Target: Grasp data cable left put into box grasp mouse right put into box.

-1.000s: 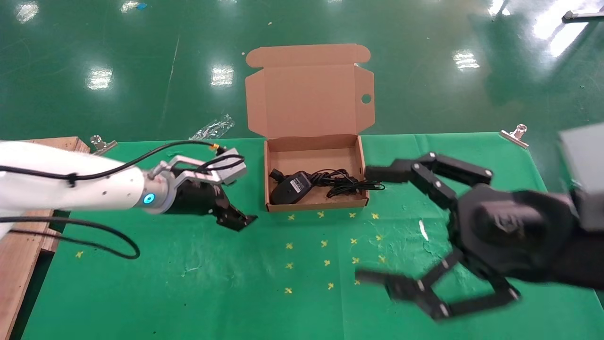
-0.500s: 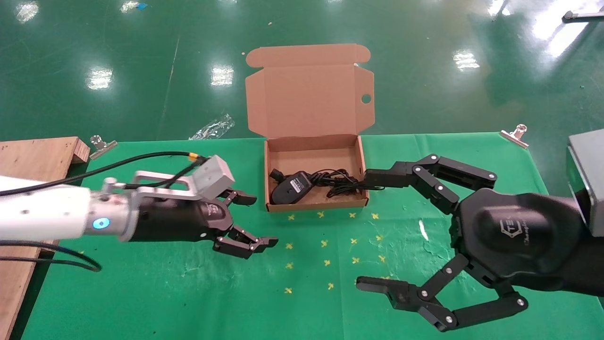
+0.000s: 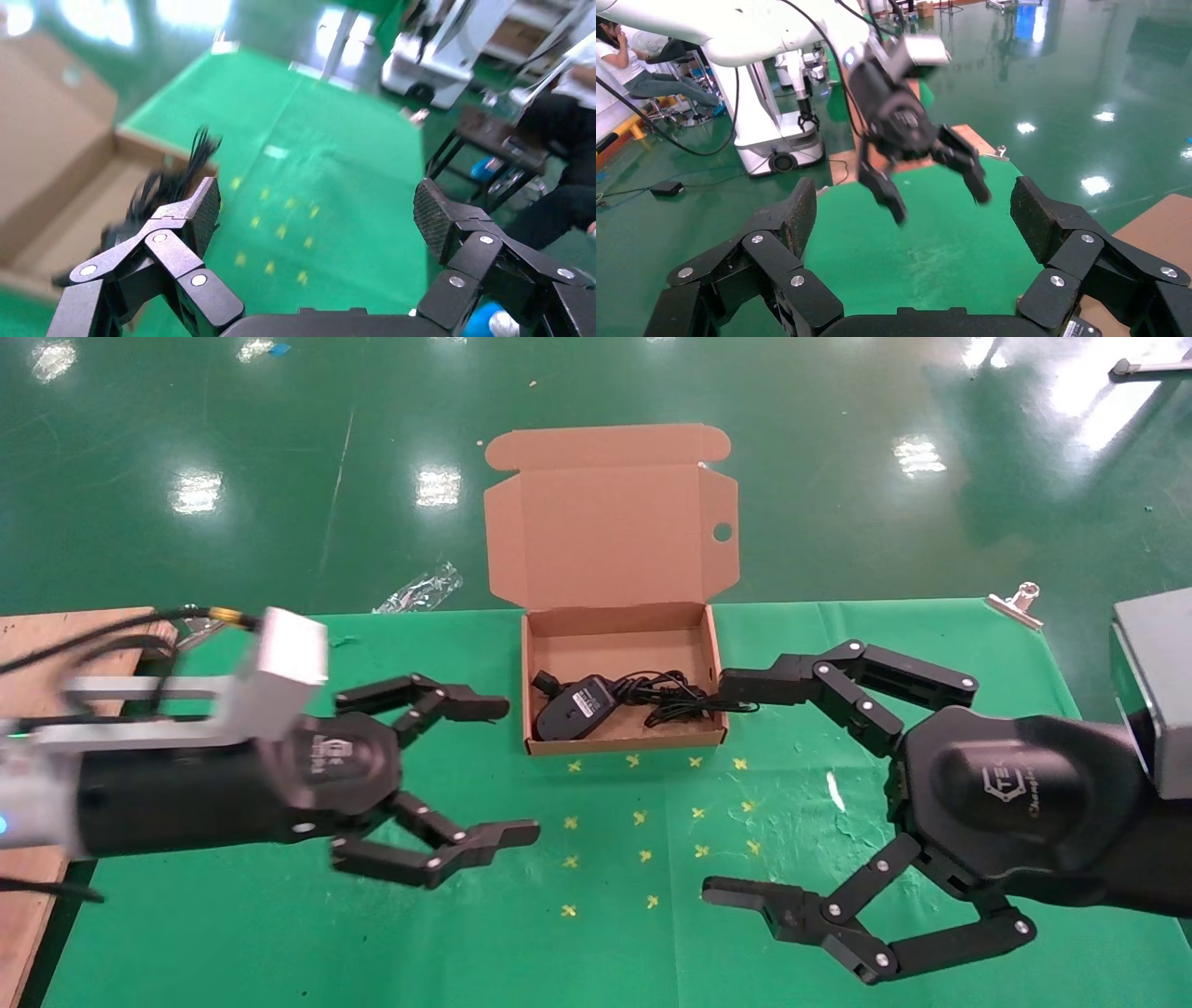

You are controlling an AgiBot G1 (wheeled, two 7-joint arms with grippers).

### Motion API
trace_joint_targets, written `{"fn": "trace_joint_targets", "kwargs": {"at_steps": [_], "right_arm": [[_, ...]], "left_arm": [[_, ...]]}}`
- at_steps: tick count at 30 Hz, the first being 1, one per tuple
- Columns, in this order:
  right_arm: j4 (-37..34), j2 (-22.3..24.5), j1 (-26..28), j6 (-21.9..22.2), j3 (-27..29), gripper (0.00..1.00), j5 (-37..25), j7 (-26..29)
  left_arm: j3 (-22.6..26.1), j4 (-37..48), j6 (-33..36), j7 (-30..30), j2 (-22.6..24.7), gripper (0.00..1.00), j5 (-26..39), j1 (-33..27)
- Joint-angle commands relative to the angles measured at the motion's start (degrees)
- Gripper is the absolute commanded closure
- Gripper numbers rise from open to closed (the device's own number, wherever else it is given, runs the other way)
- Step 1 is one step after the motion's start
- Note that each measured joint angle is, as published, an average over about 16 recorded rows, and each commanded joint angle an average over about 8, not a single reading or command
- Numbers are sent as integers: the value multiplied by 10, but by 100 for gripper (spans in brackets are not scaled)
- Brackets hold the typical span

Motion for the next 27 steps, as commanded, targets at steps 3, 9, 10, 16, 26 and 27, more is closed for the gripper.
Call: {"fn": "trace_joint_targets", "kwargs": {"at_steps": [3,9,10,16,26,27], "right_arm": [[0,0,0,0,0,0,0,0],[0,0,0,0,0,0,1,0],[0,0,0,0,0,0,1,0],[0,1,0,0,0,0,1,0],[0,0,0,0,0,0,1,0],[0,0,0,0,0,0,1,0]], "left_arm": [[-42,-17,31,33,-24,0,-62,25],[-93,-38,68,72,-52,0,-138,54],[-99,-41,72,75,-56,0,-147,58],[-110,-45,81,81,-62,0,-165,64],[-100,-41,73,76,-56,0,-149,59],[-99,-41,73,75,-56,0,-148,58]]}}
